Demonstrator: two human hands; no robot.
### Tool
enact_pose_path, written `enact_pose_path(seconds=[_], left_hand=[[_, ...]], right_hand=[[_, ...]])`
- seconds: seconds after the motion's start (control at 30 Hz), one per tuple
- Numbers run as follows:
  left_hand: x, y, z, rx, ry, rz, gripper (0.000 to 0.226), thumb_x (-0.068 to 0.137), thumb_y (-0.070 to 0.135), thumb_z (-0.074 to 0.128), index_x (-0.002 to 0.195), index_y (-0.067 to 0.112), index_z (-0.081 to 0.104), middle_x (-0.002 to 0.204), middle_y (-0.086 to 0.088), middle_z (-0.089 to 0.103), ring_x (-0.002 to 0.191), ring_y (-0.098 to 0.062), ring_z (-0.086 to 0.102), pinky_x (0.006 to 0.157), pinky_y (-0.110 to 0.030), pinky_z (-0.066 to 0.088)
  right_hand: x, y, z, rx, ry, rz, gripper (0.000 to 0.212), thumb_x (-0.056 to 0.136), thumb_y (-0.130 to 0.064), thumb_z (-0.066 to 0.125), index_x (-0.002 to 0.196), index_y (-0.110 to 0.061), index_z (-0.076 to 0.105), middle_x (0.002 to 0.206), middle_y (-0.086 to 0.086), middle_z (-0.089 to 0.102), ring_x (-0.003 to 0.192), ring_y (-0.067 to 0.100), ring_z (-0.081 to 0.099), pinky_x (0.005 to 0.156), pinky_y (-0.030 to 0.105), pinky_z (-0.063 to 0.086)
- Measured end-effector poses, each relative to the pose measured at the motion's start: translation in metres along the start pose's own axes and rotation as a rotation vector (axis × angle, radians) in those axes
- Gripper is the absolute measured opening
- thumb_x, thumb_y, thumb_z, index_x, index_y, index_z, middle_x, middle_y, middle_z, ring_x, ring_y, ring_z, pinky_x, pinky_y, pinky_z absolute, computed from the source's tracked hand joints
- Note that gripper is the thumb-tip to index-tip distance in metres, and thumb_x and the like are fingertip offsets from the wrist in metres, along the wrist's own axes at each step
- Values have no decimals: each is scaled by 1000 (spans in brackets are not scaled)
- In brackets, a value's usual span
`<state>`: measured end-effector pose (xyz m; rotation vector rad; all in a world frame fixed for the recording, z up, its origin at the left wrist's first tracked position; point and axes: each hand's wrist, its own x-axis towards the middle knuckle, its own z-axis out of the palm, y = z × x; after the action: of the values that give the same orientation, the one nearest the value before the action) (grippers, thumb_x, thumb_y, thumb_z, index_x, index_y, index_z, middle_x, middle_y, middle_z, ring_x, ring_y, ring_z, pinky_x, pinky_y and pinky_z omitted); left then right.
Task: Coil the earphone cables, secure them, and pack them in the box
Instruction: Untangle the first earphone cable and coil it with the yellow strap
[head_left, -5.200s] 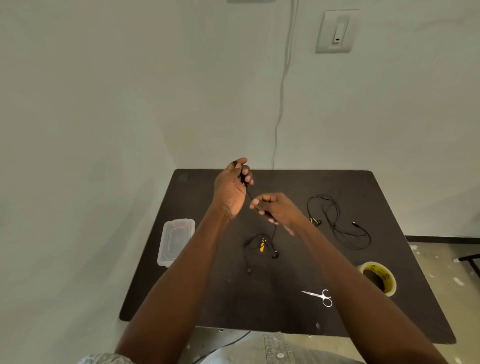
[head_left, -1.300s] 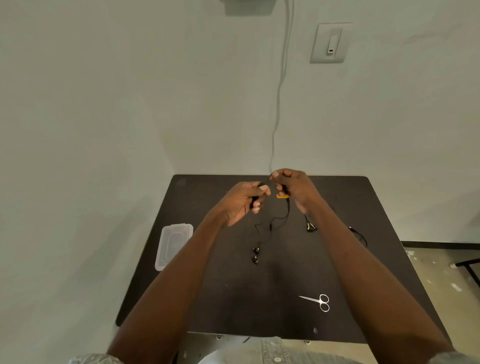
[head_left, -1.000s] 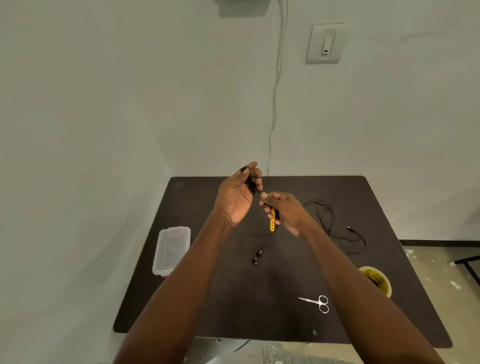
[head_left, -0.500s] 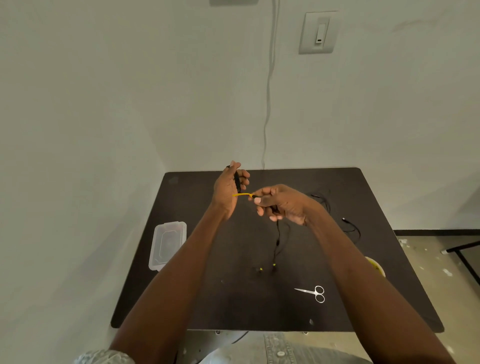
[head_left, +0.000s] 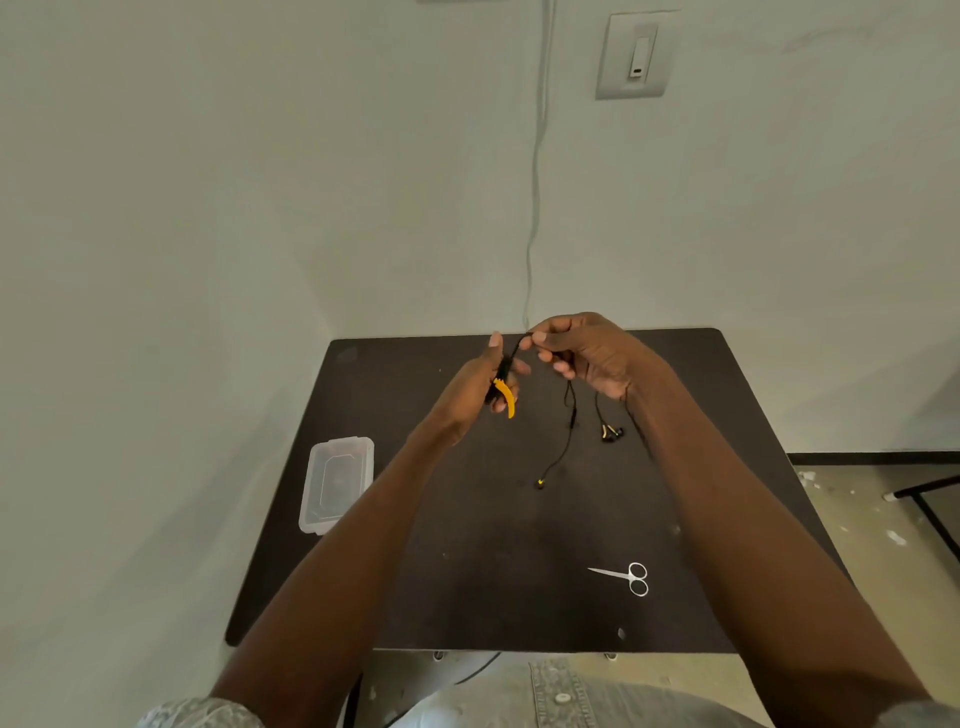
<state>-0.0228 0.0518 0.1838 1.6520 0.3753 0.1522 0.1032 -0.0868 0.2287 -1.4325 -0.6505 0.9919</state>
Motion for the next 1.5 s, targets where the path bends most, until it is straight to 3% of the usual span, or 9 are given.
enact_pose_path(seconds=[0.1, 0.2, 0.37, 0.57, 0.73, 0.9, 1.13, 1.3, 1.5], left_hand=[[-4, 4, 4, 58, -71, -54, 65, 101, 53, 25, 89, 4, 66, 54, -6, 54, 45, -14, 44, 49, -24, 37], [-7, 4, 4, 3, -120, -5, 36, 101, 30, 46, 85, 3, 64, 53, -6, 56, 45, -16, 46, 47, -27, 36], [-13, 13, 3, -478, -154, 15, 22, 100, 16, 45, 88, 3, 59, 59, -7, 56, 50, -17, 51, 47, -26, 39], [-5, 20, -4, -858, -9, 137, 23, 97, 16, 42, 107, 3, 59, 80, -10, 60, 71, -21, 56, 68, -32, 47], [0, 17, -22, -801, 221, 174, 30, 80, 17, 52, 105, 3, 56, 82, -11, 58, 69, -21, 55, 65, -30, 45], [4, 8, -35, -546, 347, 100, 31, 103, 34, 38, 109, 7, 52, 74, -7, 54, 64, -15, 48, 61, -27, 38], [4, -17, -36, -82, 296, -64, 50, 101, 52, 25, 103, 14, 57, 72, -3, 57, 62, -11, 49, 62, -25, 40], [-5, -20, -28, -19, 166, -136, 61, 102, 52, 18, 96, 9, 60, 63, -5, 55, 51, -10, 46, 51, -21, 37], [-15, -15, -20, 22, 42, -96, 71, 101, 55, 16, 91, 5, 66, 57, -3, 53, 49, -10, 46, 53, -21, 40]], right_hand=[[7, 8, 1, -21, 86, -32, 17, 94, -15, 61, 95, -1, 70, 65, 2, 56, 54, 10, 43, 49, 19, 36], [14, 20, 3, -43, 161, -63, 18, 95, -17, 60, 94, -2, 71, 62, 2, 54, 51, 11, 42, 50, 21, 36], [18, 50, 12, -93, 194, -58, 28, 95, -27, 62, 93, 0, 70, 67, 7, 49, 58, 12, 40, 50, 21, 36], [11, 75, 35, -77, 96, 21, 31, 97, -31, 58, 85, -5, 68, 62, 0, 47, 52, 11, 41, 51, 23, 41], [6, 81, 38, -12, -79, 116, 23, 94, -24, 63, 87, -3, 67, 63, 3, 50, 52, 15, 44, 53, 26, 42], [-2, 66, 30, -118, -189, 221, 20, 92, -22, 65, 96, -2, 68, 66, 4, 57, 50, 12, 50, 45, 20, 40], [-2, 16, 20, -152, -334, 211, 11, 92, -13, 62, 91, -2, 66, 63, 6, 56, 50, 11, 52, 46, 20, 45], [4, -9, 7, -14, -214, 35, 19, 93, -13, 60, 103, 2, 61, 67, 2, 52, 51, 10, 47, 47, 19, 42], [27, 1, 6, 7, 60, -70, 18, 99, -15, 52, 93, -4, 65, 67, 2, 49, 50, 11, 38, 48, 23, 32]])
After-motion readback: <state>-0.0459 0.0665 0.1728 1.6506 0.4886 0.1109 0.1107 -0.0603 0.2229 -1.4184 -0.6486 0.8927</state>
